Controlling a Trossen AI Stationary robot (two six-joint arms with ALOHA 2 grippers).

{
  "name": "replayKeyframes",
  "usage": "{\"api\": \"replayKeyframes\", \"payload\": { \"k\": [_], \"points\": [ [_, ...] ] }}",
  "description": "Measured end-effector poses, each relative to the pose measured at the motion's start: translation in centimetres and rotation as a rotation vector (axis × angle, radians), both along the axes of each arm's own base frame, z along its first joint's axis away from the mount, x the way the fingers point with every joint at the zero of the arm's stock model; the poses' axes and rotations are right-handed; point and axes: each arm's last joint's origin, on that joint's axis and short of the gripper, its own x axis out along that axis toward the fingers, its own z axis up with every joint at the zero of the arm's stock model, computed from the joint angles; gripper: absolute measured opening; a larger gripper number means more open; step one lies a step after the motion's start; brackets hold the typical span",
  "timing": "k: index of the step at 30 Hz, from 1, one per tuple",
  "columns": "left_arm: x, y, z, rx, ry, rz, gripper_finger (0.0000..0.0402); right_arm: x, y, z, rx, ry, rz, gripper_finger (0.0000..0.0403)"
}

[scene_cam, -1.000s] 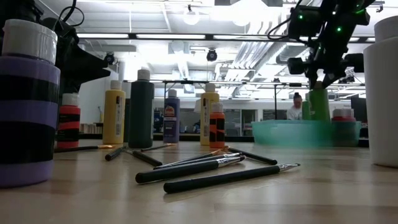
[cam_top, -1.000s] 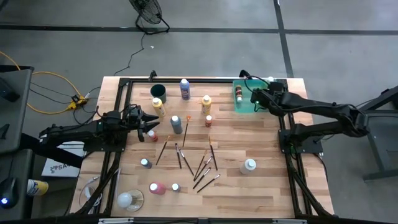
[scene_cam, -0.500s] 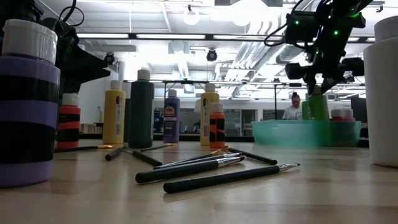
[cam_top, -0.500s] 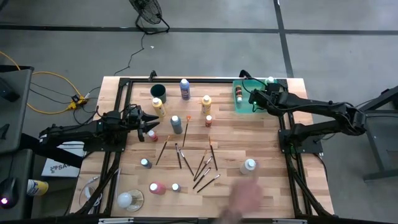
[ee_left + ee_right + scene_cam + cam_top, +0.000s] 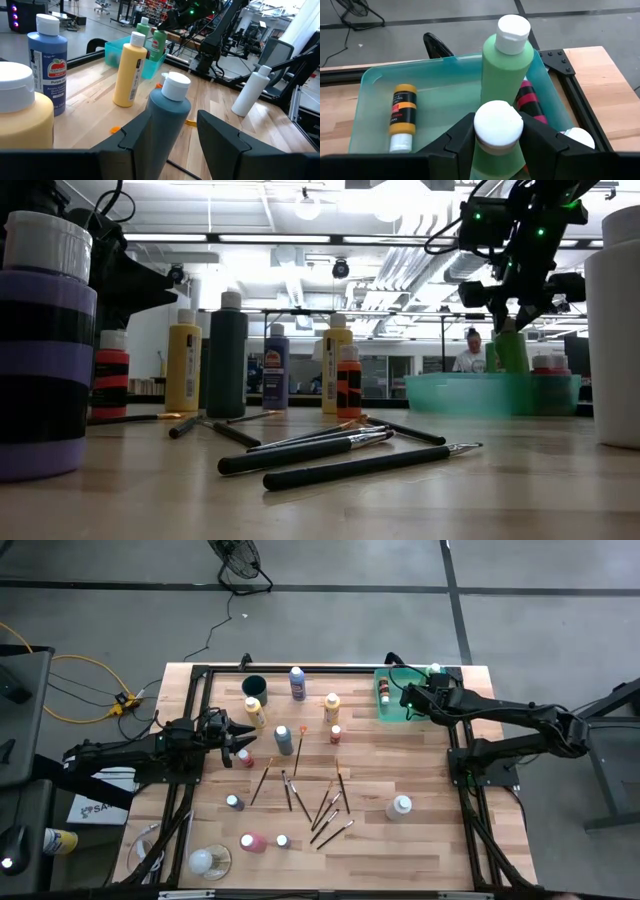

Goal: Pick & Place Paint Supplies
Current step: Put the big green paint bottle into the green bin

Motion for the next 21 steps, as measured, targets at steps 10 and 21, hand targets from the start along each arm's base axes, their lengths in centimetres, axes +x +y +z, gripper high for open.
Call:
{"api": "replayKeyframes", "payload": {
  "k": [10,21],
  "points": [
    [0.00,0.00,0.00,0.000,0.000,0.000,0.0152,0.01,0.01,-0.01,0.003,-0.001,0.002,0.0129],
    [0.00,0.00,0.00,0.000,0.000,0.000,0.0152,0.04,0.01,-0.01,0.004,-0.006,0.003,0.0130]
  ]
}}
